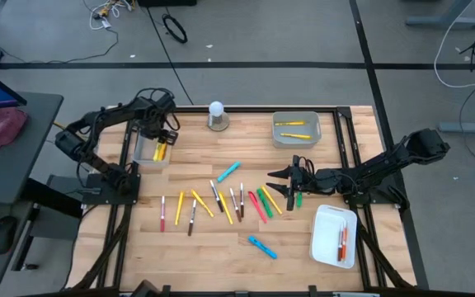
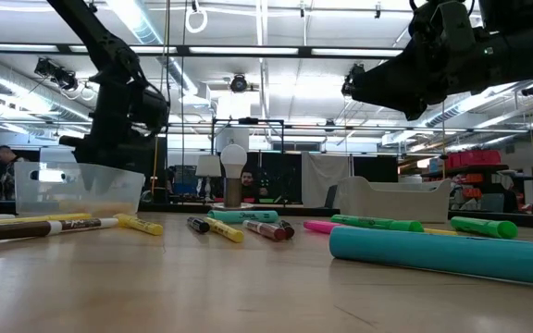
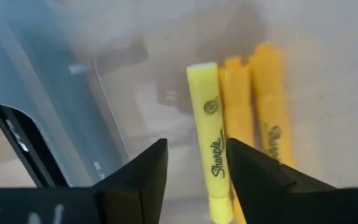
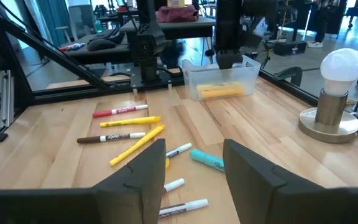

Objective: Pick & Place Markers
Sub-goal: Put the brown marker into the white bin

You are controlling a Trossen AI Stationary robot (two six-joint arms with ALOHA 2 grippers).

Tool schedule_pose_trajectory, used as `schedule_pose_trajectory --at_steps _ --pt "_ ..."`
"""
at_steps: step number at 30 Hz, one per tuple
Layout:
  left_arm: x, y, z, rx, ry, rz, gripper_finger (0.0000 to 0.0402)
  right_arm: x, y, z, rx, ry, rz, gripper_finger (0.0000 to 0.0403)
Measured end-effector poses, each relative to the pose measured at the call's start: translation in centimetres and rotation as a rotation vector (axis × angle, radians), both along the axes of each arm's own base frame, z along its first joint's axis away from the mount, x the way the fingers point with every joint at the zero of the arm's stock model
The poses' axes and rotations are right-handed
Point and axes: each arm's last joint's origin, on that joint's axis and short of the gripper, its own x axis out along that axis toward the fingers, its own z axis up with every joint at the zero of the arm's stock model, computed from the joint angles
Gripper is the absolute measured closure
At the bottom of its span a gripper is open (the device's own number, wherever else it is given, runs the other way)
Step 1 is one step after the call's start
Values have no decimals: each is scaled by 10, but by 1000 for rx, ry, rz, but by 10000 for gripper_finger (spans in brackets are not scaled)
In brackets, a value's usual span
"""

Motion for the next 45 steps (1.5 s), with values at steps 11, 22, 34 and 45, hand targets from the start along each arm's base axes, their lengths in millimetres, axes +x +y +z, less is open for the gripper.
schedule_pose_trajectory --at_steps 11,22,34,45 --pt "5 -44 83 298 -287 -127 219 0 0 -1 12 12 -2 240" --pt "37 -141 106 583 -903 -552 220 0 1 -5 15 38 42 240" --pt "73 -222 53 705 -1330 -902 220 -22 -3 35 1 -108 55 191" --pt "97 -230 31 822 -1273 -809 220 -15 18 58 8 170 106 167"
